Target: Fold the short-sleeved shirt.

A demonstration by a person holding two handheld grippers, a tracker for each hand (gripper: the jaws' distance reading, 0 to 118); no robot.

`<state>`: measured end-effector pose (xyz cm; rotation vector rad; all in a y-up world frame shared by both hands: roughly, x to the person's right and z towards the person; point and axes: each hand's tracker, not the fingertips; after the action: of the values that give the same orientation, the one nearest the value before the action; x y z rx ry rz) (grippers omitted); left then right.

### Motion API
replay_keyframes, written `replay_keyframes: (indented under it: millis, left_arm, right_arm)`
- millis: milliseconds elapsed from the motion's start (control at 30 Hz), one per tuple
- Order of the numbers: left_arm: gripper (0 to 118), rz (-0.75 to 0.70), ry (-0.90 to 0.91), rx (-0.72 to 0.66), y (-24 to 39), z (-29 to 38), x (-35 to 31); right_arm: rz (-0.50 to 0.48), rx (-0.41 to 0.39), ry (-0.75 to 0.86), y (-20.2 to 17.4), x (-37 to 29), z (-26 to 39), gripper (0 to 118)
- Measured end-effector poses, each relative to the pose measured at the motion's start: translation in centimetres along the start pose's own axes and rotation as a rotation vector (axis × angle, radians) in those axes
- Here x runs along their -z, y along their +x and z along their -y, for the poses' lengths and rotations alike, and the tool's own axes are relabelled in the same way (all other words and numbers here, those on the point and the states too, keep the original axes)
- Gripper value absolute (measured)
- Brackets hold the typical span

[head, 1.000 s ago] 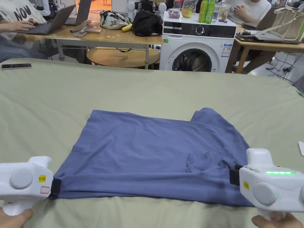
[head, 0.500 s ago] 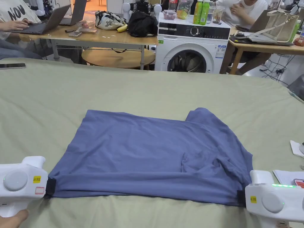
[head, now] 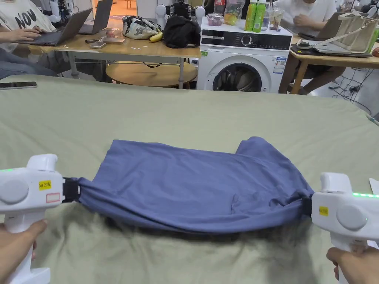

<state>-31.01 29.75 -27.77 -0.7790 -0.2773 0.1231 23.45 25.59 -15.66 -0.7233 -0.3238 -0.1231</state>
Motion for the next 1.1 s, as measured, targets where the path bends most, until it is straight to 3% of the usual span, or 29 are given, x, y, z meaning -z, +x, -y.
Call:
replay_keyframes:
  millis: [467, 767, 867, 933, 967, 1033, 1100]
  left_arm:
    - [3, -0.005, -0.052, -0.031, -1.7, -8.2, 10.2]
    - [3, -0.023, -0.128, -0.017, -1.3, -8.3, 14.9]
    - [9, -0.036, -0.129, -0.018, -1.0, -8.4, 15.3]
    - [22, -0.050, -0.131, -0.003, -0.6, -8.3, 14.9]
    - [28, -0.046, -0.122, -0.002, -0.6, -8.4, 14.5]
    - [39, -0.027, -0.082, 0.005, -0.4, -8.2, 13.1]
    - [41, -0.011, -0.009, 0.020, 0.0, -7.9, 11.3]
  right_arm:
    - [-0.002, 0.108, -0.040, 0.2, 10.4, -8.6, 0]
    - [0.034, -0.010, -0.094, -0.7, 15.7, -8.5, 1]
    - [0.066, -0.067, -0.084, -1.4, 16.2, -8.3, 14]
    - [0.103, -0.105, -0.039, -1.9, 15.8, -8.2, 39]
    - [0.100, -0.102, -0.014, -2.0, 15.3, -8.2, 46]
    - [0.078, -0.089, 0.053, -2.4, 13.7, -8.2, 47]
    - [0.057, -0.067, 0.115, -3.1, 11.6, -8.0, 47]
